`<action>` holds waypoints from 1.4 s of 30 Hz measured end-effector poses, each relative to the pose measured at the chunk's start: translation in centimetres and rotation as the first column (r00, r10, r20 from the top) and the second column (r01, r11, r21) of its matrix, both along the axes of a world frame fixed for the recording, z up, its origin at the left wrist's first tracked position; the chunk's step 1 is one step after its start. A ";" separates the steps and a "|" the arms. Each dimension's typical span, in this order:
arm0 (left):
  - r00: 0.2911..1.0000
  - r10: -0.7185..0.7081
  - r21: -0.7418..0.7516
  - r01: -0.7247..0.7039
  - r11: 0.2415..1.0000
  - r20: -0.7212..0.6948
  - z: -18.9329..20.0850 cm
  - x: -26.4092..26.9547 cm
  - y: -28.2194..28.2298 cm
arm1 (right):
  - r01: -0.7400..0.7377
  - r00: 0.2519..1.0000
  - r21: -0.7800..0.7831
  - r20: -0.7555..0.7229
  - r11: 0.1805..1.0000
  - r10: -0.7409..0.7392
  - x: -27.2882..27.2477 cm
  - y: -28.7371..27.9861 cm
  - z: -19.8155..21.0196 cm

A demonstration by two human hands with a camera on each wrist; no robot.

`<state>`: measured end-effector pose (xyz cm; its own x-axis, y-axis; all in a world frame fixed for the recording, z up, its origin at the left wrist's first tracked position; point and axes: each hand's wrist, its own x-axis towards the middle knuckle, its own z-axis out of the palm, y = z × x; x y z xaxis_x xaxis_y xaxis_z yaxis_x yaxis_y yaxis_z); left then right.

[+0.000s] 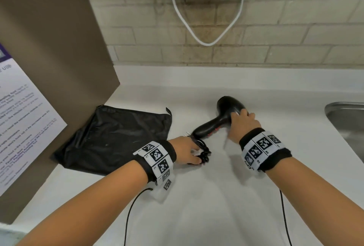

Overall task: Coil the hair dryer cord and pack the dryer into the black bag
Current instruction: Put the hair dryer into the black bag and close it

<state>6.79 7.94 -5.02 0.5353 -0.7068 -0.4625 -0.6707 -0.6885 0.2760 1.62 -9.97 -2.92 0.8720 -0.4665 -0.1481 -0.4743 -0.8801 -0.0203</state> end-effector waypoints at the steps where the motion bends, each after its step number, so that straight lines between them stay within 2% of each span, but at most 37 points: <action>1: 1.000 0.007 -0.020 -0.008 1.000 -0.018 0.3 0.5 0.6 | -0.050 0.999 0.006 -0.001 0.999 0.050 0.8 1.1 0.5; 4: 0.996 0.073 -0.058 -0.076 0.995 -0.051 1.7 2.9 3.3 | -0.199 0.979 0.107 -0.025 0.974 0.203 3.6 4.6 1.2; 7: 0.982 0.182 -0.021 -0.181 0.983 0.051 2.7 7.4 6.1 | -0.289 0.945 0.268 -0.073 0.919 0.319 6.8 7.7 1.4; 9: 0.955 0.273 0.007 -0.276 0.961 0.117 2.3 10.7 7.8 | -0.310 0.919 0.317 -0.142 0.896 0.368 8.8 9.7 1.6; 13: 0.907 0.359 0.100 -0.388 0.916 0.222 -0.2 16.6 10.5 | -0.307 0.892 0.310 -0.234 0.900 0.386 12.6 12.8 0.9; 15: 0.891 0.394 0.122 -0.427 0.896 0.227 -1.2 18.4 11.9 | -0.321 0.887 0.265 -0.252 0.909 0.387 14.0 13.8 -0.3; 19: 0.877 0.440 0.084 -0.461 0.883 0.191 -2.7 20.6 13.5 | -0.322 0.896 0.167 -0.265 0.932 0.357 16.5 13.6 -4.0; 21: 0.871 0.447 0.047 -0.465 0.884 0.207 -3.0 21.4 13.9 | -0.299 0.900 0.197 -0.266 0.934 0.344 16.5 13.9 -3.4; 23: 0.858 0.471 -0.018 -0.478 0.878 0.205 -3.0 21.8 14.0 | -0.297 0.897 0.212 -0.271 0.931 0.348 16.5 14.3 -2.4; 26: 0.845 0.480 -0.144 -0.458 0.877 0.236 -2.7 21.8 13.9 | -0.363 0.855 0.233 -0.303 0.902 0.422 16.5 14.2 -1.2; 29: 0.844 0.471 -0.368 -0.366 0.855 0.257 -1.2 21.0 13.4 | -0.396 0.830 0.270 -0.305 0.878 0.468 15.3 13.8 0.4; 31: 0.863 0.467 -0.537 -0.305 0.786 0.193 0.6 19.9 12.9 | -0.369 0.840 0.321 -0.286 0.872 0.461 14.1 13.4 1.9; 34: 0.904 0.418 -0.748 -0.211 0.629 0.096 3.7 17.9 12.2 | -0.255 0.883 0.416 -0.268 0.873 0.385 12.8 12.4 3.0; 36: 0.937 0.342 -0.830 -0.131 0.543 0.075 5.6 16.3 11.7 | -0.128 0.933 0.503 -0.231 0.855 0.275 12.1 11.7 3.0; 38: 0.965 0.261 -0.856 -0.102 0.507 0.039 6.9 14.7 11.3 | -0.046 0.968 0.545 -0.184 0.837 0.173 11.7 11.1 3.0; 40: 0.982 0.188 -0.811 -0.116 0.573 -0.008 7.5 13.5 11.1 | -0.055 0.986 0.493 -0.109 0.869 0.124 11.1 10.6 3.1; 42: 0.989 0.114 -0.702 -0.150 0.696 -0.098 7.4 12.7 10.9 | -0.105 0.994 0.444 0.015 0.890 0.109 10.5 10.3 3.3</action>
<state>19.50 18.84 2.36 0.6403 -0.7591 0.1173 -0.5633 -0.3602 0.7436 12.10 0.29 0.39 0.9103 -0.2543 -0.3265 -0.3801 -0.8259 -0.4165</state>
